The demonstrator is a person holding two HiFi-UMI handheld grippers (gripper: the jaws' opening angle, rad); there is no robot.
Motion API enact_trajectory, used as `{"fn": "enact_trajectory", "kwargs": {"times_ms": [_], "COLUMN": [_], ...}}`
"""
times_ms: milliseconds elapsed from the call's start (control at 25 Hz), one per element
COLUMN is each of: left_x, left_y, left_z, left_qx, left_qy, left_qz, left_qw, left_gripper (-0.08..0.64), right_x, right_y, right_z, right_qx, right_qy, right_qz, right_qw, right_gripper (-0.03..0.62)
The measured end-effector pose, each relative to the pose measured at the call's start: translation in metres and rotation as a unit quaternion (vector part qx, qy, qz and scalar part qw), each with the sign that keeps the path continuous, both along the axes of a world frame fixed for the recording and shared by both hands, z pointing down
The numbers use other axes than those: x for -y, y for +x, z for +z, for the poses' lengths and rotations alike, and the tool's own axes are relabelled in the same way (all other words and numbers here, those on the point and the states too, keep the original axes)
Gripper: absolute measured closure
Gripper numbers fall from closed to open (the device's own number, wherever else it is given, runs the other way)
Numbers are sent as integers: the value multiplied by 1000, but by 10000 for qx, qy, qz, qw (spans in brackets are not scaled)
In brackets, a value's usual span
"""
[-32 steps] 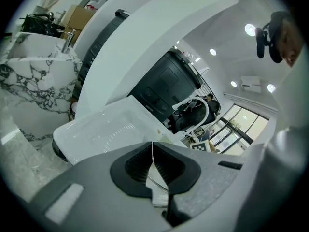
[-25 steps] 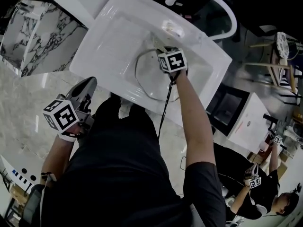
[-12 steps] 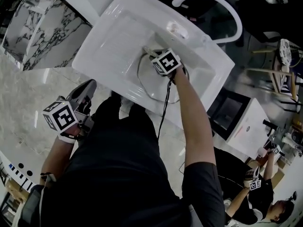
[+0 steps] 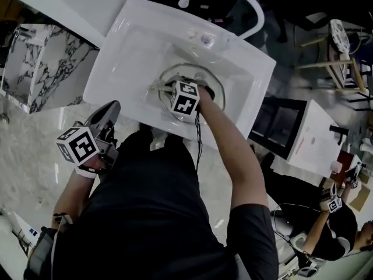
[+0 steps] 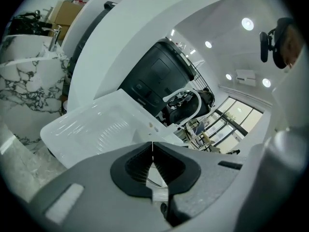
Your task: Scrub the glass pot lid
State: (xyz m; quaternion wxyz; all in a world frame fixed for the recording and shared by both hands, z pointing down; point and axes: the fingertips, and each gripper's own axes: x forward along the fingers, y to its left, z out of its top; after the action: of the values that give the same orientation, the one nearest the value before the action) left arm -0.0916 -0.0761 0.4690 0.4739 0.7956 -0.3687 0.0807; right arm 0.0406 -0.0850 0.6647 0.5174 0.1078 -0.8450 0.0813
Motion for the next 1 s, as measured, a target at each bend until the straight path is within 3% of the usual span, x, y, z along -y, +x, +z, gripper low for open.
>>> {"fn": "enact_trajectory", "kwargs": {"times_ms": [120,240,480,600,680,840,920,1000], "left_x": [1,1,-4,-4,-3,0,0,0], "left_y": [18,36,68,78,78,60,45,28], "left_z": [-3,-4,-8,-10,-9,-1,4,7], "left_qx": [-25,-62,-147,-195,-224,-249,-225,-175], "left_qy": [22,26,38,33,11,-97,-152,-183], "left_qz": [234,464,858,928,891,616,374,99], "left_qw": [9997,9989,9962,9955,9958,9977,9989,9996], "left_gripper": [558,558,558,558,558,558,558,558], "right_x": [-20,-36,-78,-86,-77,-11,35,77], "right_y": [-3,-1,12,21,27,33,41,52], "right_z": [-8,-18,-40,-53,-68,-104,-111,-100], "right_qx": [-26,212,841,1256,1714,2821,3013,2835], "right_qy": [256,296,-95,-528,-811,-735,-584,-485], "right_qz": [-259,-45,426,965,1595,2849,3377,3693], "right_qw": [9993,9993,9955,9860,9688,9132,8898,8837], "right_gripper": [525,525,525,526,526,526,526,526]}}
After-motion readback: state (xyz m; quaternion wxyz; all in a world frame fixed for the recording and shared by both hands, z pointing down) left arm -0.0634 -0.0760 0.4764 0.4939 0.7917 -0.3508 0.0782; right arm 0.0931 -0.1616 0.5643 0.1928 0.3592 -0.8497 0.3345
